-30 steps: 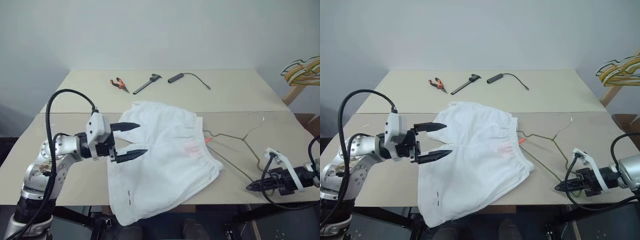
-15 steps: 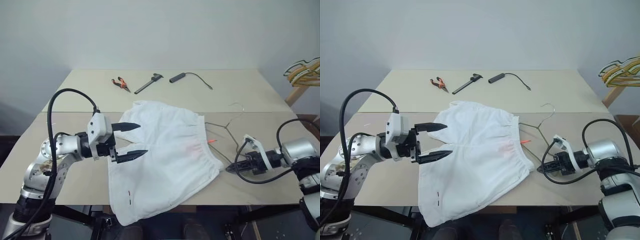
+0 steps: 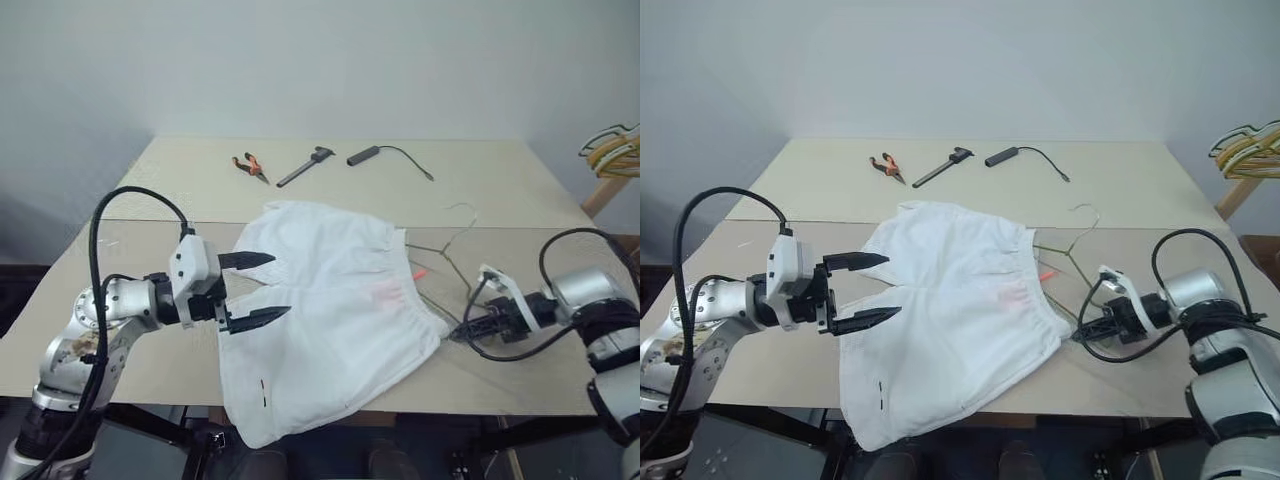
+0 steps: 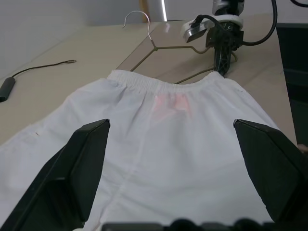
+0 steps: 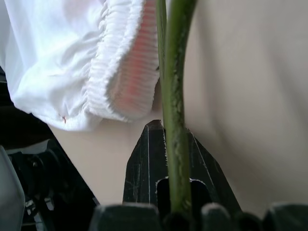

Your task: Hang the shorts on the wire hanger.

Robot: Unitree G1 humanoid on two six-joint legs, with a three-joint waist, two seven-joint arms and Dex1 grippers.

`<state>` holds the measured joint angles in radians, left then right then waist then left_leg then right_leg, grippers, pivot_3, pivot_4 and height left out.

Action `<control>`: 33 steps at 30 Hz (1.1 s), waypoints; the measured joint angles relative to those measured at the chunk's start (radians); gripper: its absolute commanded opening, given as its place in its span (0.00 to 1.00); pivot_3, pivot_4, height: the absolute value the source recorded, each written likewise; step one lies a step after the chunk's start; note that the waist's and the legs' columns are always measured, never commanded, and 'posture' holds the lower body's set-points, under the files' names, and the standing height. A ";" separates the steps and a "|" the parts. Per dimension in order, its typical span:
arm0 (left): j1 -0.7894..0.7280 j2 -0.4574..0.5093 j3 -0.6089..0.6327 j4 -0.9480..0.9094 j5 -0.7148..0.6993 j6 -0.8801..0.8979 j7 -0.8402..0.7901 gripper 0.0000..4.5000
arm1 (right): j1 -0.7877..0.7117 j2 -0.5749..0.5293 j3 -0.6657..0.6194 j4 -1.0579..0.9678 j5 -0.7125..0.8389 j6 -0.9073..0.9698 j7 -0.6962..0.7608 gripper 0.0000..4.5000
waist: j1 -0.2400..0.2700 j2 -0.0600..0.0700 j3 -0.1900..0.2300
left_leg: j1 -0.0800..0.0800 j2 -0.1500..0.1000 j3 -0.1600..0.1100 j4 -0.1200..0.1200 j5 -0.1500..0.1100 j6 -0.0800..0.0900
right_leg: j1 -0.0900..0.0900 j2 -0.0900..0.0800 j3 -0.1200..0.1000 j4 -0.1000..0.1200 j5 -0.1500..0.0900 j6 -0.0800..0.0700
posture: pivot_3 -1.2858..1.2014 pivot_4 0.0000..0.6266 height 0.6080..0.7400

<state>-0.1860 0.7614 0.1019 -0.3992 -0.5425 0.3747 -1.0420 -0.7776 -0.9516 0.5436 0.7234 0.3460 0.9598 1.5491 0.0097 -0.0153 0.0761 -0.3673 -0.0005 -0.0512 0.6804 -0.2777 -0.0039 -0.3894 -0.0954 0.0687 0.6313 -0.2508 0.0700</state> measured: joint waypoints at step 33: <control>-0.032 -0.007 -0.044 0.018 0.010 -0.023 -0.037 0.99 | -0.024 0.097 -0.094 0.126 -0.016 0.093 -0.028 0.00 | -0.002 0.000 0.001 | 0.001 0.002 0.000 -0.001 0.000 0.000 | 0.000 0.003 0.000 -0.001 0.001 -0.002 | 0.56 0.07 1.00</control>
<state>-0.2180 0.7543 0.0578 -0.3809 -0.5323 0.3512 -1.0792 -0.8019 -0.8545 0.4491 0.8497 0.3298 1.0530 1.5209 0.0078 -0.0154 0.0768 -0.3667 0.0013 -0.0512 0.6796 -0.2776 -0.0041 -0.3893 -0.0928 0.0684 0.6304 -0.2496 0.0681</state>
